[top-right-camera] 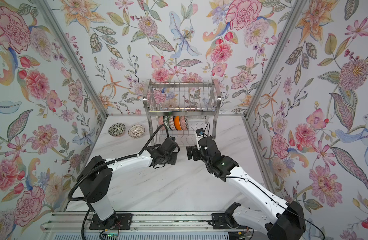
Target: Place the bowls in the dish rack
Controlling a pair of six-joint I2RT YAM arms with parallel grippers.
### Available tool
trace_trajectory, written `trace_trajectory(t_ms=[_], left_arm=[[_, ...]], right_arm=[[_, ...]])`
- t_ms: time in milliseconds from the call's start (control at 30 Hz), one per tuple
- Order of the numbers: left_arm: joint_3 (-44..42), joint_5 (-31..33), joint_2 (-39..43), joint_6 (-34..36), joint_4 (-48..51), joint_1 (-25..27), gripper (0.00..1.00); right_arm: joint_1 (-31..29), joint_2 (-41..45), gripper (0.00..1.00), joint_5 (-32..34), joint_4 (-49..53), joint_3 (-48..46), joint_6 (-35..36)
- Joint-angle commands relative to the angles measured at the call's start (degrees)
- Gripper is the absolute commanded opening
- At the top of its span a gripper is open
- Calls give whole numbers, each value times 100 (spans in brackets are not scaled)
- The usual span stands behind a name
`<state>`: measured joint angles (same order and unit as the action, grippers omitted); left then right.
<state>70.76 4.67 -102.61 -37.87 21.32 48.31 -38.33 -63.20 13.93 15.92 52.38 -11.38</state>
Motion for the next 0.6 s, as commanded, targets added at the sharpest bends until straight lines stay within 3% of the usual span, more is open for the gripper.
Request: trace_trajectory(t_ms=[0,133,400,467,567], left_arm=[[280,69,-217,104,25,137,0],[357,61,-401,139,-28,240,10],[339,18,-421,201,-117,258,17],[329,8,-377,241,-154,253,22],[366,-25,-339,329,-154,257,36]], right_arm=[[88,80,99,-82,105,-33,-18],[368,59,99,-188,79,-29,-51],[483,108,99,-333,45,-89,-131],[482,106,99,-355,18,-112,-152],[493,89,99,-391,8,-126,-188]])
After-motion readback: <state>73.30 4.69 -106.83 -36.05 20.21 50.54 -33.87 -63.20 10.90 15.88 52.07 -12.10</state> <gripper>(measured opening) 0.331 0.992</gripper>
